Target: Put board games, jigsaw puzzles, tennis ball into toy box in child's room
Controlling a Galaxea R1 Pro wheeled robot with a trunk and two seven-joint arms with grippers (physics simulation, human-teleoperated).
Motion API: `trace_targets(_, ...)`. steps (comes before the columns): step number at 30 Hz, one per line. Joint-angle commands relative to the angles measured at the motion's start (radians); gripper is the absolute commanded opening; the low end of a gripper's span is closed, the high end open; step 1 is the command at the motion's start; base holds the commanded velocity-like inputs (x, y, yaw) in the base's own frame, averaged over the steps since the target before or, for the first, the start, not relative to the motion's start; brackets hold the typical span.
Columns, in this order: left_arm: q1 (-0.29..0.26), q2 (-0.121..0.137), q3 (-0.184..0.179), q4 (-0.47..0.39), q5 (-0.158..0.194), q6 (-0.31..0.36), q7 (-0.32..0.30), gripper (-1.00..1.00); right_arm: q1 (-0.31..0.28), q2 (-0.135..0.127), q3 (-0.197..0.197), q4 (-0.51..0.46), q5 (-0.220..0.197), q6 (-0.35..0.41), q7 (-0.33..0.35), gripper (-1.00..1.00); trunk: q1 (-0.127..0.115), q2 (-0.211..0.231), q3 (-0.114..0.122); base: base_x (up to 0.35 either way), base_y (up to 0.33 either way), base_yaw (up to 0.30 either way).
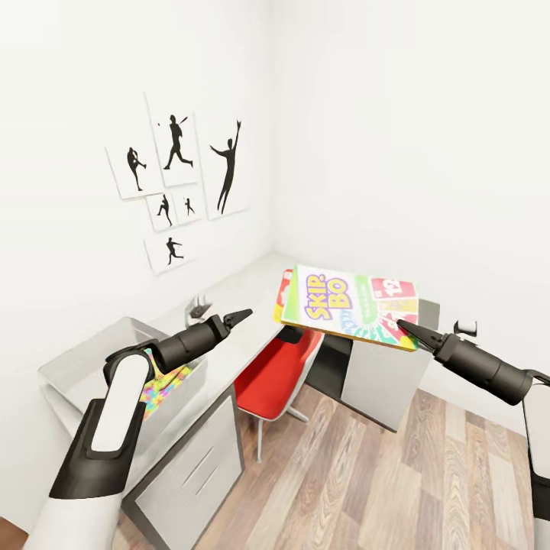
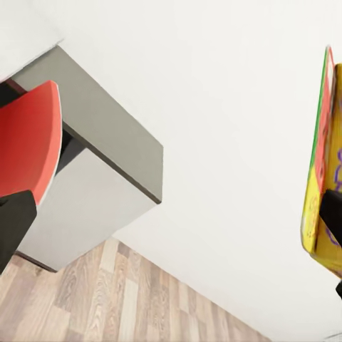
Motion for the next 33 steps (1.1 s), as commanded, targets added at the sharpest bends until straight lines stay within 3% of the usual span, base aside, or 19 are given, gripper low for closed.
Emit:
trace_targets(1, -0.001, -0.001, -0.002, 0.000, -0.001, 0.004, -0.002, 1.00, -0.001, 0.000, -0.001, 0.000, 0.001, 0.005, 0.007, -1.00, 0.001, -0.002, -0.002, 0.000, 0.109, 0.000)
trace_targets(3, 0.010, 0.010, 0.009, 0.011, 0.007, -0.008, -0.013, 1.00, 0.010, 0.003, 0.011, 0.009, -0.012, -0.006, -0.005, -1.00, 0.001, -0.002, -0.002, 0.000, 0.000, 0.000)
trace_targets(8, 0.038, 0.009, 0.036, 0.039, 0.008, -0.036, -0.041, 1.00, 0.012, 0.001, 0.033, 0.010, -0.023, -0.015, -0.034, -1.00, 0.001, -0.002, -0.002, 0.000, 0.000, 0.000)
trace_targets(13, 0.066, 0.009, 0.036, 0.067, 0.008, -0.064, -0.069, 1.00, 0.012, 0.001, 0.033, 0.010, -0.023, -0.015, -0.062, -1.00, 0.001, -0.002, -0.002, 0.000, 0.000, 0.000)
trace_targets(24, 0.128, 0.009, 0.036, 0.068, 0.008, -0.106, -0.069, 1.00, 0.012, 0.001, 0.033, 0.010, -0.023, -0.015, -0.066, -1.00, 0.001, -0.002, -0.002, 0.000, 0.000, 0.000)
trace_targets(33, 0.129, 0.009, 0.036, 0.068, 0.008, -0.106, -0.069, 1.00, 0.012, 0.001, 0.033, 0.010, -0.023, -0.015, -0.066, -1.00, 0.001, -0.002, -0.002, 0.000, 0.000, 0.000)
